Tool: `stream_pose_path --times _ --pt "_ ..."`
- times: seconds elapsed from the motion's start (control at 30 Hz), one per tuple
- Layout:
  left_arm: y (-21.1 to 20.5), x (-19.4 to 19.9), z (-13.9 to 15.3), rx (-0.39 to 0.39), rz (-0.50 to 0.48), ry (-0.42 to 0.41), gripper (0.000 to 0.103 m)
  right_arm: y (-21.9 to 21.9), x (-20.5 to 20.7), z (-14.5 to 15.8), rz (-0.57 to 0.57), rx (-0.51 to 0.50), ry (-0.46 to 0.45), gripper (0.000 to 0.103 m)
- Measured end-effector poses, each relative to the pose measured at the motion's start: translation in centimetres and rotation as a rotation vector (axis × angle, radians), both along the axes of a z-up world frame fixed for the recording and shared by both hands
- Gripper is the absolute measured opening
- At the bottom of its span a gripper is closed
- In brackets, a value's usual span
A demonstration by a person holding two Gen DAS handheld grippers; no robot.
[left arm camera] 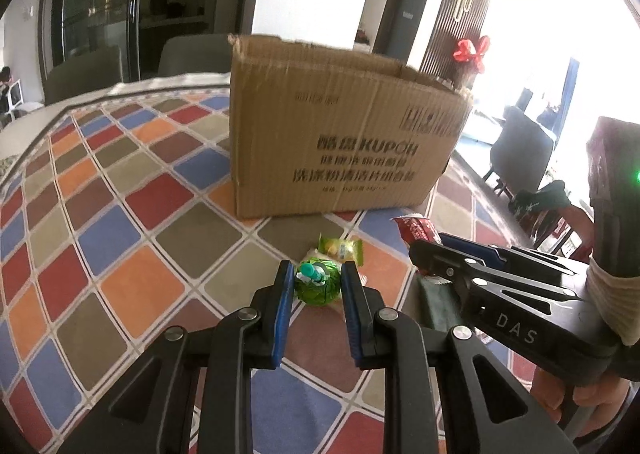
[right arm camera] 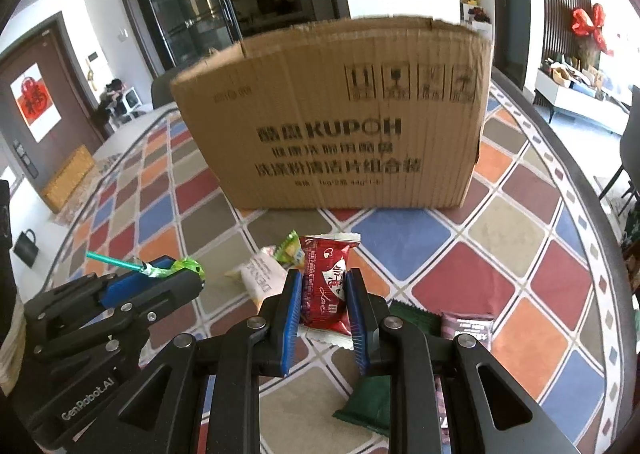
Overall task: Organize snacks
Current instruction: 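Carry both snacks over the box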
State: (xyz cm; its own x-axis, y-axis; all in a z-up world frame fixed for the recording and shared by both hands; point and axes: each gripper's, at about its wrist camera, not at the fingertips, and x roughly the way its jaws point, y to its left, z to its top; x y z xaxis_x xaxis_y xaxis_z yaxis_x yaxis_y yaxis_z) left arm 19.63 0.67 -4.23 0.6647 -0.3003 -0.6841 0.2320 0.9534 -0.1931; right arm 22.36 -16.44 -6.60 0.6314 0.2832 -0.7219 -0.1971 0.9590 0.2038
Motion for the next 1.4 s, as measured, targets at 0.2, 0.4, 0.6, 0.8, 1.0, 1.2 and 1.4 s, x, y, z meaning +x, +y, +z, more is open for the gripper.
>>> stream_pose_path --times 0.2,0.4,0.6,0.8,1.0,1.2,1.4 --pt "-0.1 -0.1 2.7 0.008 0.002 -0.064 0.024 -0.3 -0.5 2.6 -0.003 0.023 -0.062 0.024" --pt "-0.4 0.2 5.0 0.016 0.001 -0.118 0.024 -0.5 -0.6 4.4 0.002 0.036 -0.105 0.024" --pt "-0.7 1.0 7.4 0.009 -0.01 -0.157 0.024 -0.7 -0.1 6.4 -0.002 0.039 -0.149 0.024" --pt "-0.9 2.1 9.8 0.001 -0.018 -0.199 0.024 -0.8 0.4 8.9 0.004 0.031 -0.209 0.024" --pt "-1.0 3.9 11.4 -0.011 -0.025 -0.208 0.024 -1.0 1.6 11.7 0.001 0.018 -0.264 0.024" --pt "-1.4 6.5 12.2 -0.004 -0.029 -0.198 0.024 -1.3 3.5 12.7 0.002 0.023 -0.265 0.024" --pt "-1.5 9.4 12.1 0.009 -0.028 -0.175 0.024 -1.2 5.6 13.0 0.007 0.017 -0.259 0.024"
